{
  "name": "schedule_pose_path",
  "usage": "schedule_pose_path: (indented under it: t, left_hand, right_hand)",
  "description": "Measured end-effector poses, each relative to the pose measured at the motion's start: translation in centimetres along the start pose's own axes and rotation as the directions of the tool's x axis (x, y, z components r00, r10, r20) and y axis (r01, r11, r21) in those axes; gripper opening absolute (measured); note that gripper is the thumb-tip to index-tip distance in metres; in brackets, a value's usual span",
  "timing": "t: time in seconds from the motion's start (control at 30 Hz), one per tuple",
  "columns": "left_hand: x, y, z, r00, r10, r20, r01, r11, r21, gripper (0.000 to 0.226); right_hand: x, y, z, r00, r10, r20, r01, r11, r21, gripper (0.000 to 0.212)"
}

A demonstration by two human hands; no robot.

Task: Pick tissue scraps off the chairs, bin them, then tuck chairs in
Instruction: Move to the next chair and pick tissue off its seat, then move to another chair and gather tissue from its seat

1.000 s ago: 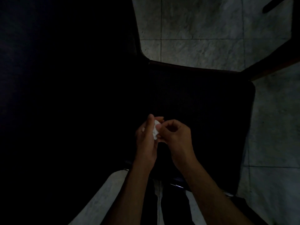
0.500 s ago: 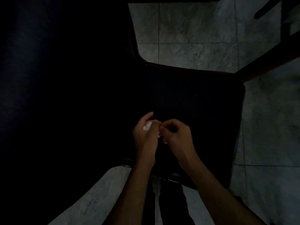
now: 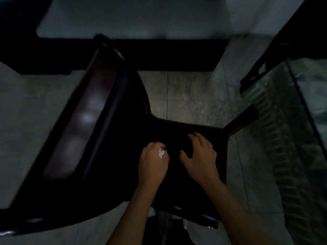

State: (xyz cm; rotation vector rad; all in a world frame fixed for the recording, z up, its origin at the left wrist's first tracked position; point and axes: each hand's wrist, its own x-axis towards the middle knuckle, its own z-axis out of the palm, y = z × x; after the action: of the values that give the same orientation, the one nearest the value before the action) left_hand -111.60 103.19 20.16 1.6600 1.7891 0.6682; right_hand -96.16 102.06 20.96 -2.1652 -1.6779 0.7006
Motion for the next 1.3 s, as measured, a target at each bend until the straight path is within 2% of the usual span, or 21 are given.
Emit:
schedule_pose_path:
  t: [0.17, 0.3, 0.43, 0.57, 0.77, 0.87, 1.03, 1.3]
  left_hand:
    - [0.7, 6.4, -7.3, 0.988, 0.111, -0.108, -0.103, 0.992, 0.072, 0.017]
    - [0.7, 10.9, -13.2, 0.949, 0.169, -0.267, -0.152, 0.985, 0.085, 0.018]
    - [1.0, 13.0, -18.6, 0.904, 0.225, -0.362, -0.200, 0.974, 0.108, 0.018]
    - [2.1, 12.9, -23.8, 0.889, 0.207, -0.408, -0.164, 0.977, 0.138, 0.019]
    - [4.1, 9.4, -31.5, 0.865, 0.227, -0.448, -0.157, 0.970, 0.187, 0.020]
    - [5.6, 6.3, -35.9, 0.858, 0.288, -0.425, -0.222, 0.955, 0.198, 0.020]
    - [8.0, 1.1, -43.0, 0.865, 0.312, -0.393, -0.254, 0.948, 0.192, 0.022]
    - [12.6, -3.6, -49.6, 0.850, 0.415, -0.324, -0.366, 0.908, 0.203, 0.021]
  right_hand:
    - [-0.8, -5.2, -7.5, 0.995, -0.090, -0.036, 0.087, 0.993, -0.076, 0.066]
    - [-1.5, -10.1, -12.7, 0.969, -0.234, -0.077, 0.228, 0.971, -0.071, 0.065]
    - [-1.5, -15.3, -16.2, 0.934, -0.328, -0.140, 0.319, 0.944, -0.080, 0.066]
    - [-0.5, -20.3, -17.8, 0.915, -0.378, -0.143, 0.372, 0.926, -0.067, 0.070]
    - [0.0, -28.5, -16.0, 0.893, -0.409, -0.185, 0.398, 0.912, -0.099, 0.072]
    - [-0.2, -33.0, -13.4, 0.903, -0.387, -0.185, 0.372, 0.921, -0.114, 0.073]
    - [-1.4, -40.9, -8.5, 0.914, -0.325, -0.243, 0.304, 0.945, -0.120, 0.073]
    - [-0.8, -49.2, -3.8, 0.913, -0.264, -0.311, 0.233, 0.963, -0.132, 0.074]
